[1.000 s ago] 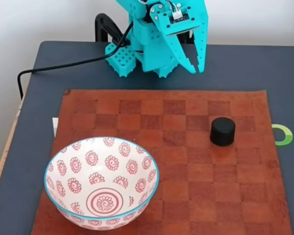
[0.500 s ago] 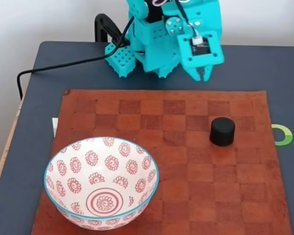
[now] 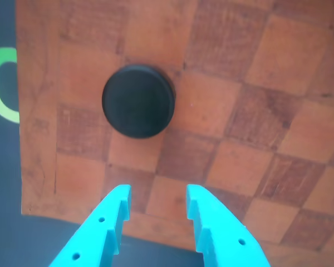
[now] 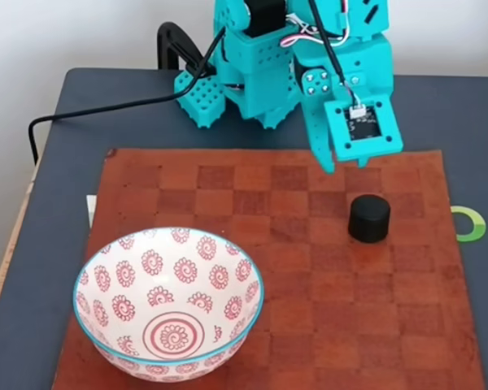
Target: Grasp a black cylinder and put it in the bin.
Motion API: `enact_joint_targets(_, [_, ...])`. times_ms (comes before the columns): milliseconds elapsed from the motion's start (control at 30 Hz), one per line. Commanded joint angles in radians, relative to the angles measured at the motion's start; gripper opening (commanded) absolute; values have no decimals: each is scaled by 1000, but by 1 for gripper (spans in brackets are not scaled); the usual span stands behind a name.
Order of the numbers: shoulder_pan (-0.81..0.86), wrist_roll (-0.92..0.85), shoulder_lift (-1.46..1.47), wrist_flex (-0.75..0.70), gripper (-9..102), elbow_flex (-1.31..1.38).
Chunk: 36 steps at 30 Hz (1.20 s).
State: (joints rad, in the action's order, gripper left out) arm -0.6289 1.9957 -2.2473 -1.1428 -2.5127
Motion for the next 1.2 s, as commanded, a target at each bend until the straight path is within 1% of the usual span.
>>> enact_joint_targets(0, [-34,8,14,64,12,37])
enact_joint_targets(167, [-52,15,64,123,13,40])
enact_joint_targets(367, [-75,21,87,163,27,48])
enact_joint_targets(500, [-74,21,87,163,31,51])
enact_joint_targets(567, [-72,21,92,169,31,51])
enact_joint_targets(700, [-74,21,143,259,31,46])
enact_joint_targets(767, [-74,20,181,282,31,49])
enact_joint_targets(1167, [-69,21,288,288,31,80])
